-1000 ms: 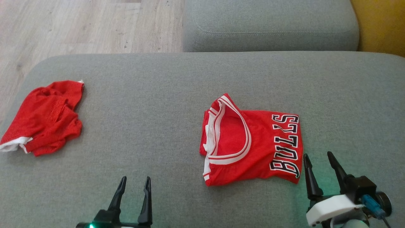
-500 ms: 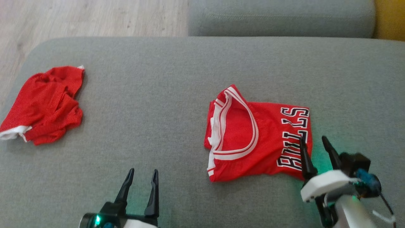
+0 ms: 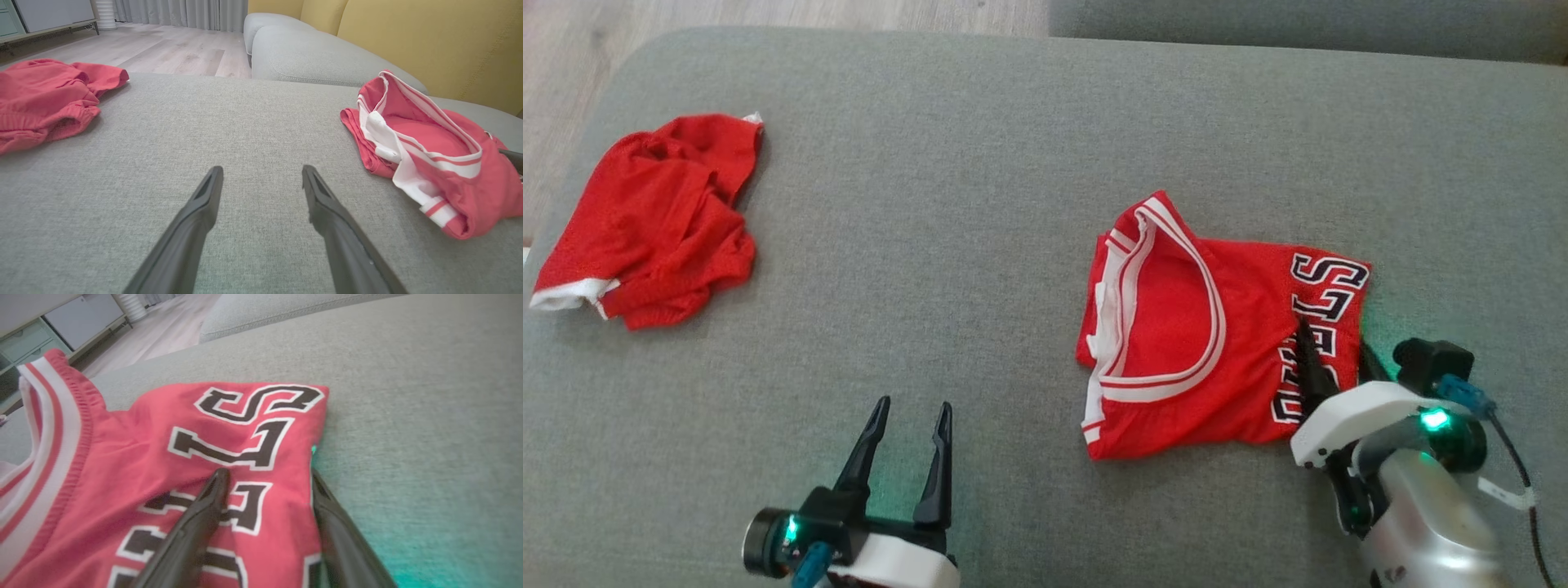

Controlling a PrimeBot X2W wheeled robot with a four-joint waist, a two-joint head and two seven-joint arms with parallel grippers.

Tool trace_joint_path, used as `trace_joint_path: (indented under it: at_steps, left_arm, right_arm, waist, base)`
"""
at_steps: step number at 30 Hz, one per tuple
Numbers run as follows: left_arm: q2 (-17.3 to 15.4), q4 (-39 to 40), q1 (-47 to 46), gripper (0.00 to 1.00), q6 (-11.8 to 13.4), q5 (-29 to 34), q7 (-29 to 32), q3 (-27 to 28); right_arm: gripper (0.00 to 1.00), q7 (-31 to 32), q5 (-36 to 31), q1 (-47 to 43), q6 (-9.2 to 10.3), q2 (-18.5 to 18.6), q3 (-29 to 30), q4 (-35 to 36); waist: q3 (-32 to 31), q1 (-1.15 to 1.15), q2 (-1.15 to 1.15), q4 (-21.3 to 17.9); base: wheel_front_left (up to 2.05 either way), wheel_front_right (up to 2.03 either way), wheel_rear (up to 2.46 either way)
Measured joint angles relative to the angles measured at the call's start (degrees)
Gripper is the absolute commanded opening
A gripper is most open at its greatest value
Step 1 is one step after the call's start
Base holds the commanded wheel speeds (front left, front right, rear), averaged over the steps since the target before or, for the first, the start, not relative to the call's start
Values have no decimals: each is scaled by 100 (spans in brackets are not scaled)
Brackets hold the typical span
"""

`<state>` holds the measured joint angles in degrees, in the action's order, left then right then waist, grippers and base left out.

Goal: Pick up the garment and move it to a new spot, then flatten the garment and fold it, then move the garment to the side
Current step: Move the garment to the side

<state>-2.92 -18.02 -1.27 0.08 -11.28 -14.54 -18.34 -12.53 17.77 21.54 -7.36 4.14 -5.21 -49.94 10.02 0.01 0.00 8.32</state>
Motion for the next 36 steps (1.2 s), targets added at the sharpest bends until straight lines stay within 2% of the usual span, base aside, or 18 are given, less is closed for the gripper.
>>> trace_joint_path:
  at_steps: [1, 5, 10, 14, 17, 18, 25, 29, 33, 36]
  left_arm:
    - [0, 0, -2, 100, 1, 0, 0, -2]
    - [0, -1, -1, 100, 51, -67, 0, 1]
    - [1, 15, 7, 100, 45, -85, 0, 18]
    - [1, 68, -6, 100, 25, -82, 0, 4]
    - [1, 78, -98, 100, -88, -73, 0, -56]
    - [1, 78, -98, 100, -88, -73, 0, -56]
    - [2, 73, -587, 100, -263, -13, 0, -348]
    - [4, 47, -617, 100, -268, 16, 0, -435]
    - [3, 8, -634, 100, -270, 16, 0, -534]
    - [8, -19, -670, 100, -312, 18, 0, -578]
  right_arm:
    - [0, 0, 107, 15, 9, 21, -122, -1]
    - [0, -65, 357, 14, 9, 14, -385, -10]
    - [0, -177, 280, -21, 7, -83, -158, 22]
    - [0, -177, 162, -220, 7, -89, 3, 249]
    - [0, -177, 129, -333, 7, -93, -7, 425]
    - [0, -177, 129, -333, 7, -93, -7, 425]
    - [0, -177, 265, -361, 7, -99, -348, 706]
    - [0, -177, 441, -442, 7, -100, -510, 831]
    - [0, -177, 466, -497, 7, -102, -512, 860]
    - [0, -177, 334, -443, 7, -102, -463, 890]
  waist:
    - [15, 0, 0, 13]
    - [23, 0, 0, -8]
    - [-46, 0, 0, -315]
    - [-86, -1, 0, -779]
    - [-92, -1, 0, -1243]
    - [-92, -1, 0, -1243]
    - [-54, 0, 0, -2416]
    - [-16, -1, 0, -2992]
    - [42, -1, 0, -3351]
    - [138, 0, 0, -3378]
  base:
    - [0, 0, 0]
    - [0, 0, 0]
    - [0, 0, 0]
    - [0, 0, 0]
    - [0, 0, 0]
    - [0, 0, 0]
    - [0, 0, 0]
    - [0, 0, 0]
    - [0, 0, 0]
    - [0, 0, 0]
